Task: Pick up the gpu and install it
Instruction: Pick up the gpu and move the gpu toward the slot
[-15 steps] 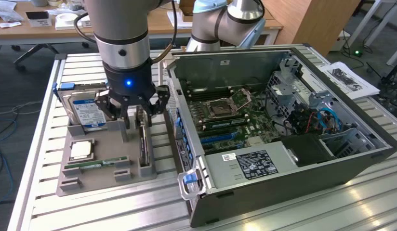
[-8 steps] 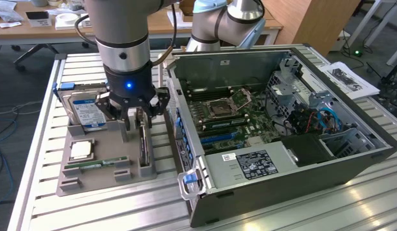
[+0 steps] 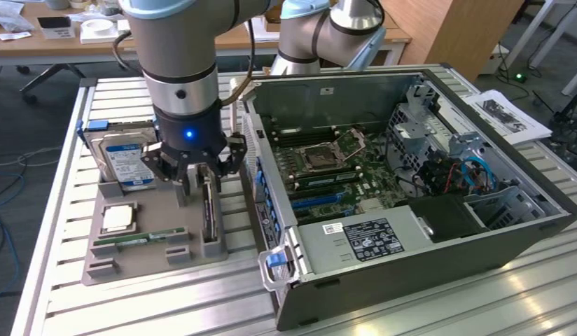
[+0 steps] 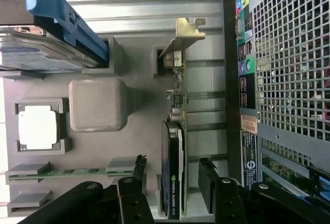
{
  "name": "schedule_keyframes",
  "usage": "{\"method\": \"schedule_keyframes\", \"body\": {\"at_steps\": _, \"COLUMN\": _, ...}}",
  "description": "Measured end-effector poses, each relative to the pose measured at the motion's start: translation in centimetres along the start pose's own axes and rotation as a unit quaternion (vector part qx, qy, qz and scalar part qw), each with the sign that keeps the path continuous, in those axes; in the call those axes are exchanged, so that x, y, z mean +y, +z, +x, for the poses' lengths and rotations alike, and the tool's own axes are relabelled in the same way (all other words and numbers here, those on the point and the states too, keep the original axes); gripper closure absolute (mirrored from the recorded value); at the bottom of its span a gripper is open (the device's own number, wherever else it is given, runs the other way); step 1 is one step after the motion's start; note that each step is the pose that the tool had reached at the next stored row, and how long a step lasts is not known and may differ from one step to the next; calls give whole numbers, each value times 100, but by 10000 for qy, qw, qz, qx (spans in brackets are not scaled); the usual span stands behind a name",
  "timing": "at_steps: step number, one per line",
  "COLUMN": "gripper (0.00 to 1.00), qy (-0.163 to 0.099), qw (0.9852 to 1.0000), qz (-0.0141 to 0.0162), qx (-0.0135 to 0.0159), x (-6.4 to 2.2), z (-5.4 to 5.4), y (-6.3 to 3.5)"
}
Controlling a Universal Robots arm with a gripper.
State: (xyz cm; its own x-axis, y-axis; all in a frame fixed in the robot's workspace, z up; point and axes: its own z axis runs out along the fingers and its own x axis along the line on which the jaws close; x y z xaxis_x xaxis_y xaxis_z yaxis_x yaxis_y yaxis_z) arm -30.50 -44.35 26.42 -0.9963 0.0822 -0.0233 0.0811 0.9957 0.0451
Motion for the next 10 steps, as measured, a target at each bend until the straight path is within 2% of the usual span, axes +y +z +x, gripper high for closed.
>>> {"method": "schedule_keyframes", "body": {"at_steps": 10, "gripper": 47, "qy": 0, "qw": 10000, "qz": 0, "qx": 0, "x": -8, "z": 4, "y": 168}}
